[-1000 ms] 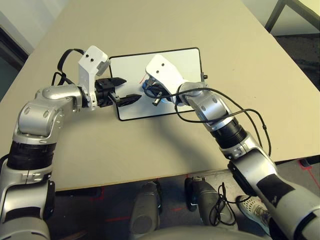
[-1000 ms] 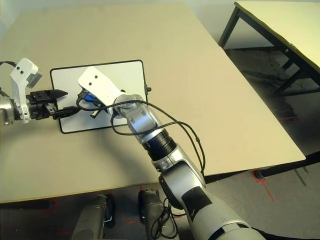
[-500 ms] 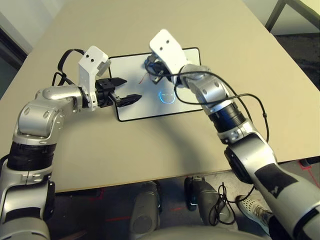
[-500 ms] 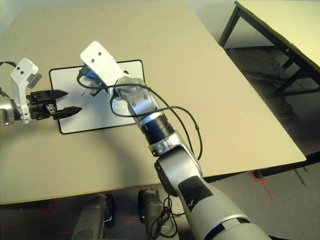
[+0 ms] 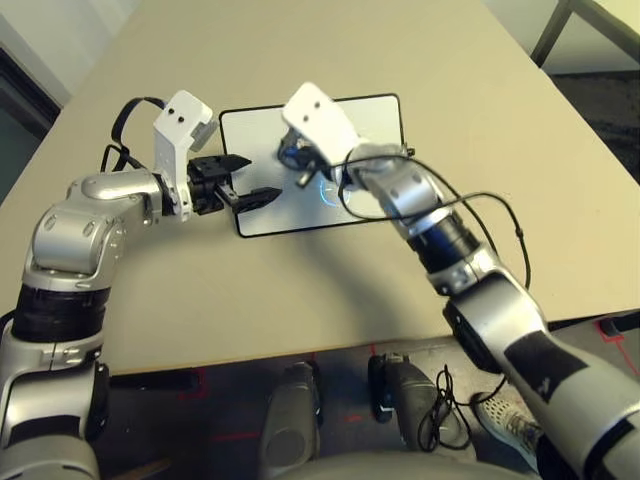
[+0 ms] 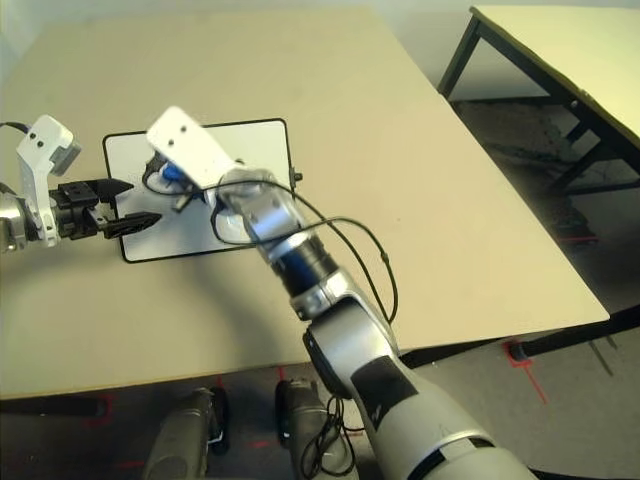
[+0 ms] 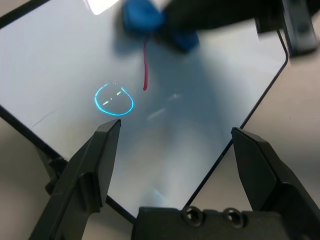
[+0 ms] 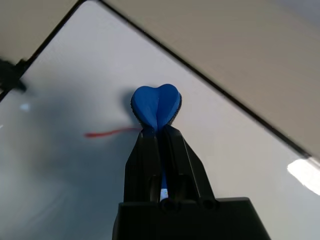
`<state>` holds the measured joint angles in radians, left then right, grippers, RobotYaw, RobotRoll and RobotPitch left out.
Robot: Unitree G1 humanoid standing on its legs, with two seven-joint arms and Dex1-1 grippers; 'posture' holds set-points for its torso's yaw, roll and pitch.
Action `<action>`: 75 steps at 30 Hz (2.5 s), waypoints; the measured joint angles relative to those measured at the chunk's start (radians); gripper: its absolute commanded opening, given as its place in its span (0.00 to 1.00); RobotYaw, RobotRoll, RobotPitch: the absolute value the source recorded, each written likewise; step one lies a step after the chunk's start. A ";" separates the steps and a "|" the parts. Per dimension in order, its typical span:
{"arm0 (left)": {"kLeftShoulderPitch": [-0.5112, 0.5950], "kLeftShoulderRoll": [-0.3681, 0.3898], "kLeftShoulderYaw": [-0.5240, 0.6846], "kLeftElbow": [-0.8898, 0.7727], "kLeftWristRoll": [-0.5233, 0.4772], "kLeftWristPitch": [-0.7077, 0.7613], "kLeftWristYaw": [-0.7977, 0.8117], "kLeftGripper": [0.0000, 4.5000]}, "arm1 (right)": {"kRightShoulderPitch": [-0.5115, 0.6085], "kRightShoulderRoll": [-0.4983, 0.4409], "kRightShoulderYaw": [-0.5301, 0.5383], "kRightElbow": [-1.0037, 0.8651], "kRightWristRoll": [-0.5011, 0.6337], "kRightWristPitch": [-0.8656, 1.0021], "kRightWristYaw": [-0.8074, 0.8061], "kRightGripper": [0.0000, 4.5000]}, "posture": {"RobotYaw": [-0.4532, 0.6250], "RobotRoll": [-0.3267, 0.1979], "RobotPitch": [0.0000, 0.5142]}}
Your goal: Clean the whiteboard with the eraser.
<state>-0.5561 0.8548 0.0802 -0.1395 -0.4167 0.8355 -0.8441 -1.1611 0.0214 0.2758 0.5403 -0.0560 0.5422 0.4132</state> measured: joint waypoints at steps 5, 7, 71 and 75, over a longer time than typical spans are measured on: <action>0.002 0.009 0.001 0.001 -0.006 0.001 0.004 1.00 | 0.041 0.015 0.022 -0.045 -0.005 0.002 0.014 0.00 | 0.54 0.62 0.39; 0.001 0.023 0.014 0.011 -0.005 0.001 0.004 1.00 | 0.090 0.016 0.053 -0.107 -0.008 0.025 0.037 0.00 | 0.54 0.62 0.39; 0.061 0.051 0.063 0.057 -0.009 -0.009 0.024 1.00 | 0.066 0.084 0.061 -0.029 -0.021 0.012 0.054 0.00 | 0.57 0.62 0.42; 0.069 0.051 0.069 0.056 -0.010 -0.009 0.027 1.00 | 0.069 0.083 0.068 -0.037 -0.020 0.029 0.057 0.00 | 0.57 0.62 0.42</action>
<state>-0.4870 0.9057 0.1489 -0.0834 -0.4267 0.8266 -0.8168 -1.0920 0.1047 0.3436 0.5036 -0.0758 0.5714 0.4699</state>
